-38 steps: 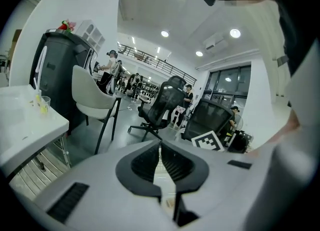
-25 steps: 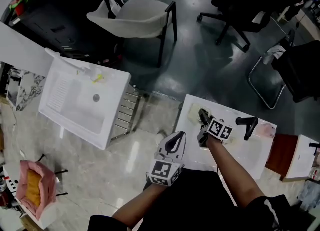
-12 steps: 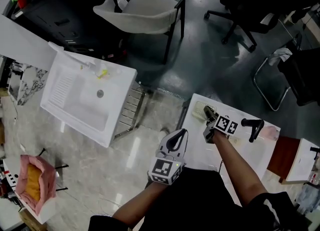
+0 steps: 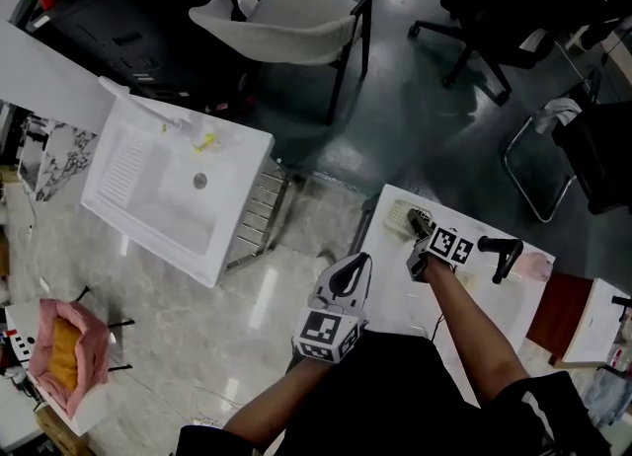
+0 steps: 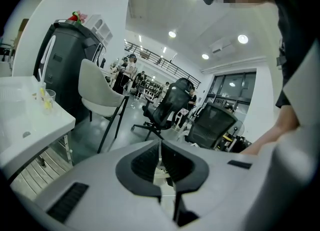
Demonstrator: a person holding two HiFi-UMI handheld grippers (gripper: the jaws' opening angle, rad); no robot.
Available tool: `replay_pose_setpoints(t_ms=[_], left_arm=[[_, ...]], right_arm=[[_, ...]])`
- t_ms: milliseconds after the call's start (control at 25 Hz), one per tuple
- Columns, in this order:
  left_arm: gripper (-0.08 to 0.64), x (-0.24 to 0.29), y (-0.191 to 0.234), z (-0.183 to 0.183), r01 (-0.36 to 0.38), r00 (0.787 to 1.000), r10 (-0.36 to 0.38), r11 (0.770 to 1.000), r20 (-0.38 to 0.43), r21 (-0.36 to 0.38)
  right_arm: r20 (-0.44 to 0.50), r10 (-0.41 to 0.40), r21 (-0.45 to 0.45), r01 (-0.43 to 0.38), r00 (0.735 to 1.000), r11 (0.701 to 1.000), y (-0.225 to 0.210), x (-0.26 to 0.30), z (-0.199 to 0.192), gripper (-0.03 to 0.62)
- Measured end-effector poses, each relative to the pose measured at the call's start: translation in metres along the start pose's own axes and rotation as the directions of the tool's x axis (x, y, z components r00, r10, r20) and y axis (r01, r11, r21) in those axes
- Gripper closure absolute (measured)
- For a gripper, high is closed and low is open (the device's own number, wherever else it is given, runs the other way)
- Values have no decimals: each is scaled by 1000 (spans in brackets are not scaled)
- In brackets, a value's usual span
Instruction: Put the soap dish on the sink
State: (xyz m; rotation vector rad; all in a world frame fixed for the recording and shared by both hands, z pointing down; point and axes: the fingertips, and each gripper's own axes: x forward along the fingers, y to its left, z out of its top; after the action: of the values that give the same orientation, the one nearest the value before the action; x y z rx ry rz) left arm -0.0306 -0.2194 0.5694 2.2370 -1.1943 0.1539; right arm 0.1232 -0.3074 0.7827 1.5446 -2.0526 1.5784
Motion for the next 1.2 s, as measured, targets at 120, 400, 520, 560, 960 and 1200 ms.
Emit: replay_pose_setpoints(t_ms=[120, 400, 520, 560, 960, 1200], left_arm=[[540, -1, 3, 1, -8, 1000, 8, 1000, 0, 0], [540, -4, 3, -4, -14, 1000, 14, 1000, -12, -8], [540, -5, 0, -7, -16, 1000, 15, 1000, -15, -9], [540, -6, -1, -7, -15, 1000, 15, 1000, -14, -9], [540, -8, -11, -7, 1, 1000, -1, 1000, -11, 4], [540, -9, -19, -8, 3, 1000, -3, 1000, -12, 18]], right_arm=[[-11, -15, -7, 15, 1000, 1000, -5, 0, 1, 486], [-56, -44, -41, 41, 997, 998, -15, -3, -4, 417], [-58, -57, -52, 54, 997, 997, -18, -5, -2, 399], [-58, -64, -56, 61, 996, 997, -19, -6, -1, 393], [-94, -131, -94, 122, 987, 988, -30, -12, 9, 351], [-97, -125, -109, 114, 987, 987, -35, -18, 18, 341]])
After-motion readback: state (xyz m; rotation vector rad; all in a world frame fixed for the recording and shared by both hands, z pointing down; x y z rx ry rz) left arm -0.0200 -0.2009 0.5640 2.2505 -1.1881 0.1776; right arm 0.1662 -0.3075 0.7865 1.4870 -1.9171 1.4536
